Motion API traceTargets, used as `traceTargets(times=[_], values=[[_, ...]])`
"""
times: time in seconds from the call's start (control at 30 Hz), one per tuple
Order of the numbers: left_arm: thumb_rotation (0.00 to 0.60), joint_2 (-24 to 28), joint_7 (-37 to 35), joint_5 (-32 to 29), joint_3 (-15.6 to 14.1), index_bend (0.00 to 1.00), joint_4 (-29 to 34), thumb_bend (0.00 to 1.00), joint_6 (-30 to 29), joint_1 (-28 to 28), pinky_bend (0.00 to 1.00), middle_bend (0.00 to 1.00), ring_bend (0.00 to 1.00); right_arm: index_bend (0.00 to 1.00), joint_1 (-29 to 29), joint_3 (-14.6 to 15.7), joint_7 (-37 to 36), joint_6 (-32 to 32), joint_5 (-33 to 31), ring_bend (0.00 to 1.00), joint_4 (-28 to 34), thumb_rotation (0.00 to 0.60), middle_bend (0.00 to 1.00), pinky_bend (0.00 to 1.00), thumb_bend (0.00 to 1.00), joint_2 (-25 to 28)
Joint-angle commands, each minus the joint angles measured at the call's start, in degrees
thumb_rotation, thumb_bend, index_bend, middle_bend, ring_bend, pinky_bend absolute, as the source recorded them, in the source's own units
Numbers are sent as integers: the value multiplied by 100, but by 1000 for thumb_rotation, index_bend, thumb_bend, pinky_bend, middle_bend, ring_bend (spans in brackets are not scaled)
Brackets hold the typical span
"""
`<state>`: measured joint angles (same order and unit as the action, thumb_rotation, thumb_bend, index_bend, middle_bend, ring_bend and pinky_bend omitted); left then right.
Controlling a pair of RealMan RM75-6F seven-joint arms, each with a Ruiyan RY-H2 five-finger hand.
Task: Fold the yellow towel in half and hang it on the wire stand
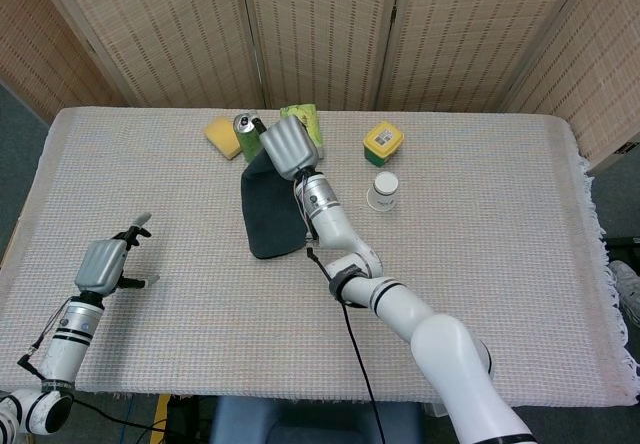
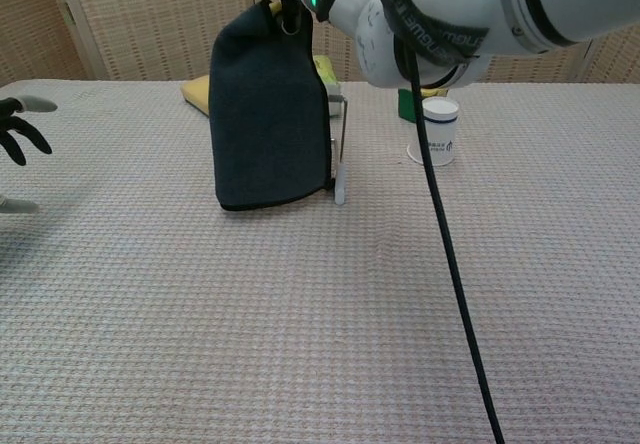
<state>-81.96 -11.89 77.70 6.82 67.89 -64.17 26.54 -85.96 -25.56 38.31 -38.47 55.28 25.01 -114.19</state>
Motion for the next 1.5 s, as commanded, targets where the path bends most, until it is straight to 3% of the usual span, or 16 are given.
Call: traceTargets(times=[0.03, 0.2, 0.33, 0.5, 0.63, 0.93, 1.2, 1.27, 1.4, 1.5], values=[[599, 9, 18, 16, 3, 68, 12, 126, -9, 5, 745, 323, 381, 0, 25, -14, 12, 15, -29, 973, -14, 600, 855, 1000, 458, 22], [599, 15, 20, 7, 35, 68, 25, 126, 27, 38, 745, 323, 381, 0, 162, -22, -94, -37, -40, 973, 170, 600, 854, 1000, 445, 166], [600, 8, 55, 8, 61, 68, 43, 126, 46, 75, 745, 324, 381, 0, 354, 36, -278, -165, 50, 973, 463, 600, 854, 1000, 282, 369], [599, 23, 91, 9, 73, 68, 68, 126, 6, 65, 740, 324, 381, 0, 822, 237, -630, -710, 390, 969, 1179, 600, 848, 1000, 277, 812], [600, 64, 209, -36, 83, 68, 118, 126, 25, 63, 713, 323, 377, 0, 1462, 465, -782, -1235, 634, 952, 2286, 600, 824, 1000, 278, 1487], [600, 279, 606, -144, 178, 74, 514, 126, -247, -54, 627, 324, 366, 36, 3052, 904, -428, -2214, 418, 907, 5580, 600, 780, 1000, 278, 3405], [600, 643, 921, -222, 159, 80, 1108, 126, -522, -288, 565, 323, 350, 56, 4263, 1460, -728, -3075, 664, 850, 7098, 600, 742, 1000, 279, 4519], [600, 722, 985, -221, 140, 83, 1243, 126, -608, -357, 560, 322, 346, 56, 4516, 1588, -877, -3245, 791, 806, 7305, 600, 717, 960, 279, 4712], [600, 900, 1137, -172, 74, 92, 1549, 126, -801, -510, 537, 319, 339, 56, 5053, 1874, -1285, -3552, 1094, 672, 7654, 600, 662, 772, 279, 5081], [600, 1016, 1249, -109, 24, 97, 1793, 126, -963, -622, 492, 313, 330, 56, 5405, 2059, -1674, -3695, 1293, 525, 7817, 600, 535, 628, 280, 5282]])
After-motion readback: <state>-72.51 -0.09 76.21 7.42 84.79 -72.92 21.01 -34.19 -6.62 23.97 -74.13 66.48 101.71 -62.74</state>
